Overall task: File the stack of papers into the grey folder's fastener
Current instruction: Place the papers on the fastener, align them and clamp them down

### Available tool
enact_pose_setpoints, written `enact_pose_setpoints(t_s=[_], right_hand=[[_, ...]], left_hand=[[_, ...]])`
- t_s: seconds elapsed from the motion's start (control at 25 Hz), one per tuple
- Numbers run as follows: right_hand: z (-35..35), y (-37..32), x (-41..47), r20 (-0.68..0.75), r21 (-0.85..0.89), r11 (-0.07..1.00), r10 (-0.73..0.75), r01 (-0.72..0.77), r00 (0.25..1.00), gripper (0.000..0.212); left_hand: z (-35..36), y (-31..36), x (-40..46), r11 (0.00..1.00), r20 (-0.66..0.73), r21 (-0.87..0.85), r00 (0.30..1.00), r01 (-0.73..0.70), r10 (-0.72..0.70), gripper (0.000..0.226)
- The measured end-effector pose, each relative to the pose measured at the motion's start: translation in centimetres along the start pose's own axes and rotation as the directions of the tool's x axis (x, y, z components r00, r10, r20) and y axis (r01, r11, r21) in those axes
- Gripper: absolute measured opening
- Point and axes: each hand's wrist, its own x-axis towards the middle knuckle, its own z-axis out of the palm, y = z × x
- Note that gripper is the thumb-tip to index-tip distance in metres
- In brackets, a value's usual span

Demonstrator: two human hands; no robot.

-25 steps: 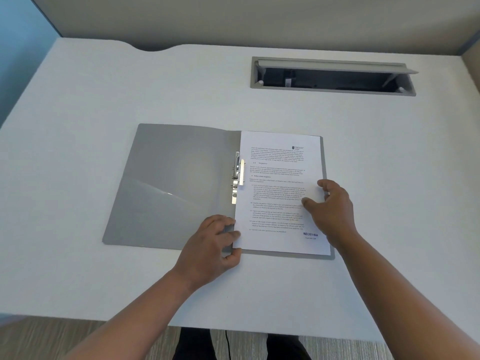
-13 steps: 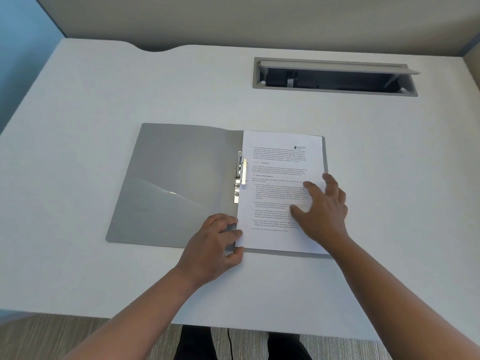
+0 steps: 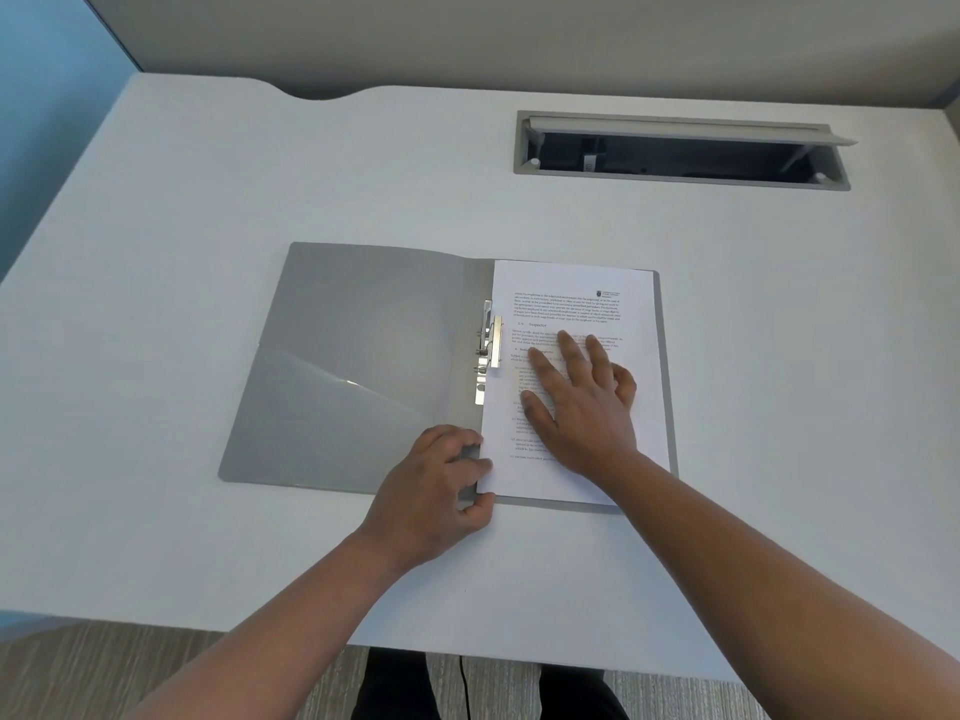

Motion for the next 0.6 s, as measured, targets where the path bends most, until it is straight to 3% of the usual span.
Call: enact_pose_setpoints(t_s=[0.16,0.32,0.48,0.6], right_hand=[[0.2,-0.1,-0.1,-0.014,-0.051,0.999,0.003,-0.004,1.000,0.061],[0.2,-0.3,-0.2,-0.005,-0.064,0.998,0.010,-0.011,1.000,0.062],[0.3,-0.3,-0.2,-0.005,-0.064,0.998,0.015,-0.015,1.000,0.062],[0.4,-0.3,-0.1,-0.010,-0.070,0.997,0.019,-0.020,1.000,0.062]], left_hand=[[-2.4,0.9,2.8,0.953,0.116,-0.185,0.969,0.238,-0.219,0.032],[-5.1,0.4,9.6,0.866,-0.052,-0.378,0.926,0.328,-0.374,0.031],[-6.1,-2.0,16.2,0.728,0.216,-0.449,0.854,0.517,-0.474,0.057],[-5.9,-1.8,17.5,0.717,0.267,-0.485,0.866,0.500,-0.423,0.046]])
